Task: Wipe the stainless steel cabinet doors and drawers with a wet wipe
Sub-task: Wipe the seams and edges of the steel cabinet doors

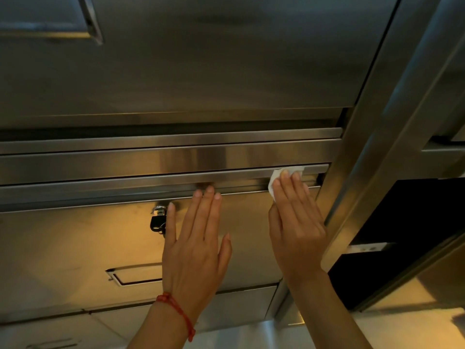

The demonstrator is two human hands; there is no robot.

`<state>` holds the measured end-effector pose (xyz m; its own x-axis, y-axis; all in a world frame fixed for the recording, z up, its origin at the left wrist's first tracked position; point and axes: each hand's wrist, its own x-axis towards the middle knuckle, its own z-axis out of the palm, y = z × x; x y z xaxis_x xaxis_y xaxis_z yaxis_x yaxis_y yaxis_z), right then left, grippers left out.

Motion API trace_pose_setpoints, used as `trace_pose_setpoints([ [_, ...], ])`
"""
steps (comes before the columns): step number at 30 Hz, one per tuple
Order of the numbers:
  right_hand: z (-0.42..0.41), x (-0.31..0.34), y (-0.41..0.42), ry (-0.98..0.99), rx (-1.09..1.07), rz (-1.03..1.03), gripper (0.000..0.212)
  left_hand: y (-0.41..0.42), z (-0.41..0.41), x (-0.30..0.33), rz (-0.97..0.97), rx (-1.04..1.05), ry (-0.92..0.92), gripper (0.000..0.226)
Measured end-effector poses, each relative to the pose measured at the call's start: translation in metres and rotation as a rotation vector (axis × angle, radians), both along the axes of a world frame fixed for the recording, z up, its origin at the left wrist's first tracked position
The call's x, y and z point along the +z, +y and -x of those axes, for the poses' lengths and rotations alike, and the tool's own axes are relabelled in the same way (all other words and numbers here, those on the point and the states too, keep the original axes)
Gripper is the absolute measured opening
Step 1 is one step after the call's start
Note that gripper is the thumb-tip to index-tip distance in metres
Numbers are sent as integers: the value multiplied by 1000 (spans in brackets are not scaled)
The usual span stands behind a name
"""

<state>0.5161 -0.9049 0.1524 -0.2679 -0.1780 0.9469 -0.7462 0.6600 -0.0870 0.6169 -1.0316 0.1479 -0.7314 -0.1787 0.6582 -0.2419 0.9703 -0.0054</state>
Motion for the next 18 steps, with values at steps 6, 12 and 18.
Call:
trace_pose_setpoints([
  [6,-10,3,-13,11,-3,-31,29,-7,-9,0,2,-1,16,60],
  [12,-20,5,-28,32,-15,-34,30,-21,-19,-2,5,21,0,61],
  [18,-32,4,-47,31,0,-31,31,-35,-30,-2,-29,34,40,61],
])
